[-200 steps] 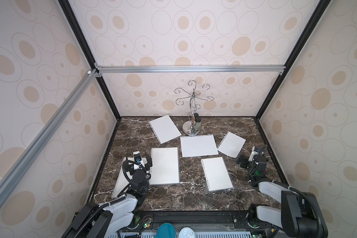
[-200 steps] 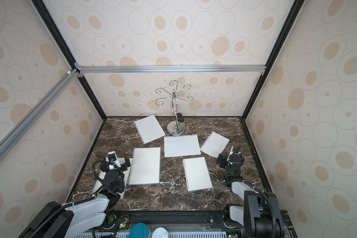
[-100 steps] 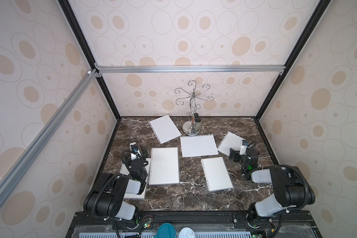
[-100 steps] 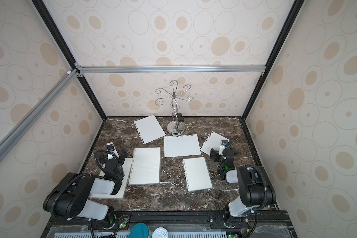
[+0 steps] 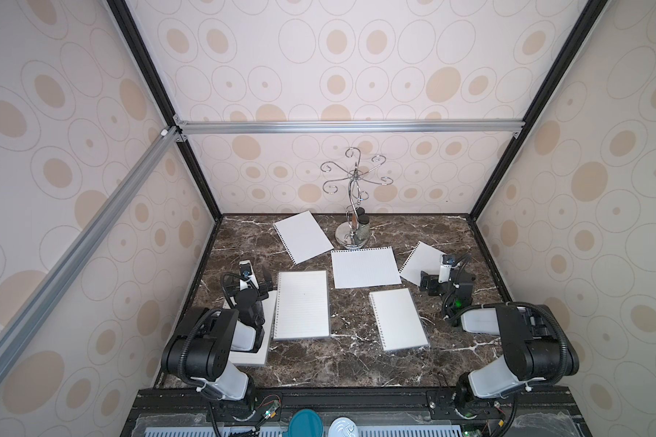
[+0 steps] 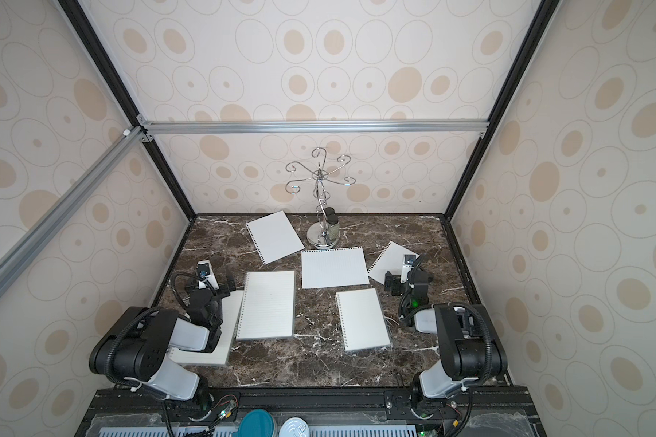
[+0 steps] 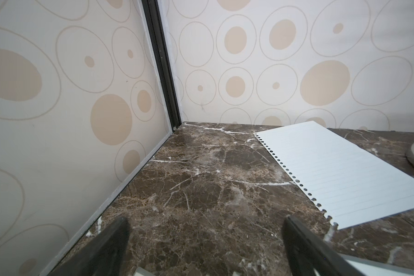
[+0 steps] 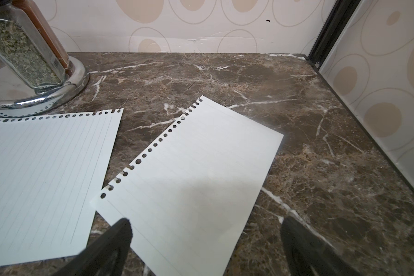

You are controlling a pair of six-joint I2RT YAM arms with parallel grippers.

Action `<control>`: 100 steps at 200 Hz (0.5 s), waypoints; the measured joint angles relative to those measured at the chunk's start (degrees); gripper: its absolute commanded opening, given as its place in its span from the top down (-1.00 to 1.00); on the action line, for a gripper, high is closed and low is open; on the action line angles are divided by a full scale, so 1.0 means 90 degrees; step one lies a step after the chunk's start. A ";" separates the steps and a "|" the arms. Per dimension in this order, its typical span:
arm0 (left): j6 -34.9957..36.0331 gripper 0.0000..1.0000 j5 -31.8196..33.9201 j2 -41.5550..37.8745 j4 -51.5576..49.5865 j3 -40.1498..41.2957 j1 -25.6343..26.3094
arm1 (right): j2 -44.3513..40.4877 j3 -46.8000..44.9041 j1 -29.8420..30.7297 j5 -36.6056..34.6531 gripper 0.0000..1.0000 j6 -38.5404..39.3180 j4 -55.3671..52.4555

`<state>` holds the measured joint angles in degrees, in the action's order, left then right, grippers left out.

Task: Tear off pages from different notebooks
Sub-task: Reset both arms

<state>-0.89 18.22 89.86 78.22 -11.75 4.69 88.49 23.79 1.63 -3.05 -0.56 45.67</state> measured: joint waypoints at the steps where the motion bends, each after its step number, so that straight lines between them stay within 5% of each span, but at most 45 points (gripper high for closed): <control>1: 0.0000 -1.00 -0.0012 0.0005 0.0005 0.0007 -0.0002 | 0.0000 0.0000 0.0000 0.0000 -0.99 0.0000 0.0000; 100: -0.0041 -1.00 -0.0396 0.0087 0.0155 0.0107 -0.0022 | 0.0000 0.0000 0.0000 0.0002 -0.99 0.0000 -0.0034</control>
<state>-1.26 14.66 90.65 79.61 -10.79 4.49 88.49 23.79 1.63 -3.03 -0.56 45.36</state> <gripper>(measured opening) 0.998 0.996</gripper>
